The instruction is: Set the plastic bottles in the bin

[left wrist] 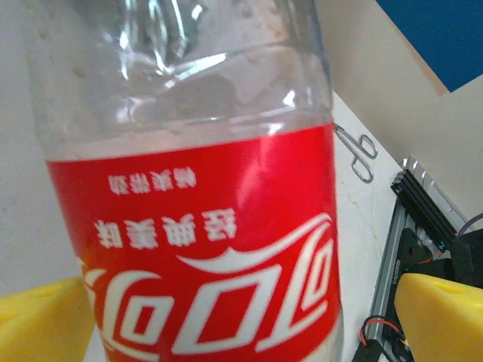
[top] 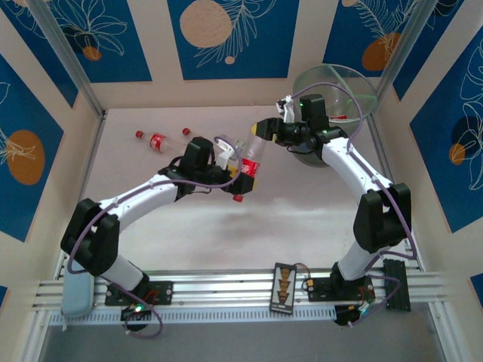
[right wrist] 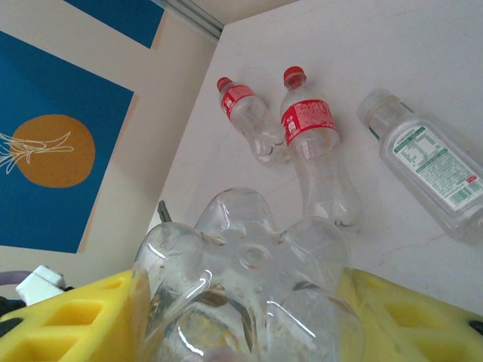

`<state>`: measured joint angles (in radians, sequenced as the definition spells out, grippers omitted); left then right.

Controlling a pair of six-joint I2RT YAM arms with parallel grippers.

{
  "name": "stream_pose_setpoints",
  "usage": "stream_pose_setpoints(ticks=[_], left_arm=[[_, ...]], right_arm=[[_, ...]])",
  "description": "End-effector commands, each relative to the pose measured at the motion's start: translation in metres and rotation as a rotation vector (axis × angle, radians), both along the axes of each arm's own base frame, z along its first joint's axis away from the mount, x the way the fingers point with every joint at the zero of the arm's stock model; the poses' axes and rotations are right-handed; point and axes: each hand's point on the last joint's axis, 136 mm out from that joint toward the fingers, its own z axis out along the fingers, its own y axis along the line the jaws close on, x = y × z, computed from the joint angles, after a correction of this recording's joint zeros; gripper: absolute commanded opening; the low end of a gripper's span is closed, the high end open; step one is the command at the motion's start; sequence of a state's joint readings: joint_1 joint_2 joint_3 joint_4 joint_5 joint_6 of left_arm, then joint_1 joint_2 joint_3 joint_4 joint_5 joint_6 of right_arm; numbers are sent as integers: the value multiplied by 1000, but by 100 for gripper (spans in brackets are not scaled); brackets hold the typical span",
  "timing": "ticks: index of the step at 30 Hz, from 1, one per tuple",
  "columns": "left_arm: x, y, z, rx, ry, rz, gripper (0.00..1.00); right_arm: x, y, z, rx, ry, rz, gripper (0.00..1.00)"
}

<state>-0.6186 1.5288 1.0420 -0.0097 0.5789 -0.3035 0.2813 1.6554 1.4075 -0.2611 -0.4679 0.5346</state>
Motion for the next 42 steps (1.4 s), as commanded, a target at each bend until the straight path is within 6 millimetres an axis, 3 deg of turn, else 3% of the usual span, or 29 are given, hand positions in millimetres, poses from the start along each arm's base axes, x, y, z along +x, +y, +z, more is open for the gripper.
stream_pose_setpoints(ticks=[1, 5, 10, 15, 21, 27, 30, 33, 37, 42], left_arm=[[-10, 4, 29, -38, -102, -19, 100], [-17, 25, 44, -23, -139, 39, 100], [-2, 75, 54, 36, -183, 298, 100], [14, 130, 61, 44, -243, 596, 99], [15, 141, 50, 59, -212, 644, 98], [16, 140, 45, 30, -197, 653, 97], [16, 141, 45, 30, -199, 658, 97], [15, 141, 43, 31, -195, 653, 97], [14, 142, 42, 28, -194, 660, 97], [15, 141, 42, 18, -184, 661, 97]], right_arm=[[3, -3, 21, -40, -72, -4, 54], [10, -12, 52, -107, -179, -36, 54], [14, -29, 116, -200, -367, -83, 54], [21, -63, 184, -305, -549, -211, 54], [36, -117, 250, -396, -705, -420, 54], [50, -187, 295, -484, -792, -656, 51], [59, -218, 303, -533, -806, -740, 50], [70, -241, 297, -630, -792, -798, 50], [88, -252, 278, -754, -772, -815, 50], [118, -254, 237, -880, -718, -780, 50]])
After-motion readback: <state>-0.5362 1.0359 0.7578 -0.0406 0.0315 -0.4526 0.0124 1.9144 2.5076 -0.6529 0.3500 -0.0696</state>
